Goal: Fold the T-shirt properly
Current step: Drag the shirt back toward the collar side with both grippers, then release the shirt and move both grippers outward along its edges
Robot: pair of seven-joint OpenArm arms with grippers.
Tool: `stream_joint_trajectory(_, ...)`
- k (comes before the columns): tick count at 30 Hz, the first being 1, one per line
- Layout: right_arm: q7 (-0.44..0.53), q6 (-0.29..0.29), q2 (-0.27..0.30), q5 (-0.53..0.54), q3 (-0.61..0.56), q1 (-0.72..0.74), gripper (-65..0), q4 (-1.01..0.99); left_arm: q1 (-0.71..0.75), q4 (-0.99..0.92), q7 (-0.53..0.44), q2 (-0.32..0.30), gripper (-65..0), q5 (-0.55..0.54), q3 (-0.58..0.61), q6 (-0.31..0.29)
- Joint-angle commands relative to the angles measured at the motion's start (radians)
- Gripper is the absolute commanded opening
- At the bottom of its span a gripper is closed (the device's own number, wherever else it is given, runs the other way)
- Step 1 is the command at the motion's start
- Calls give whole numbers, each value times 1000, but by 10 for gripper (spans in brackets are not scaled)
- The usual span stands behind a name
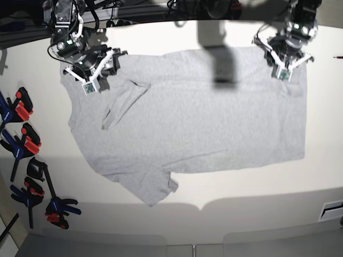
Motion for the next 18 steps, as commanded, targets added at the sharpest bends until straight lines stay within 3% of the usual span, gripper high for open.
stream_joint_trajectory(1, -85, -3, 11, -50, 3, -27, -341, 1, 51, -13, 150, -5, -482, 38, 8, 10)
stream_joint_trajectory(9, -107, -8, 11, -50, 3, -130, -341, 132, 106, 67, 190, -5, -482, 189, 8, 106)
stream_joint_trajectory(18, -102, -64, 11, -51, 3, -164, -341, 215, 107, 74, 185, -5, -482, 239, 8, 106)
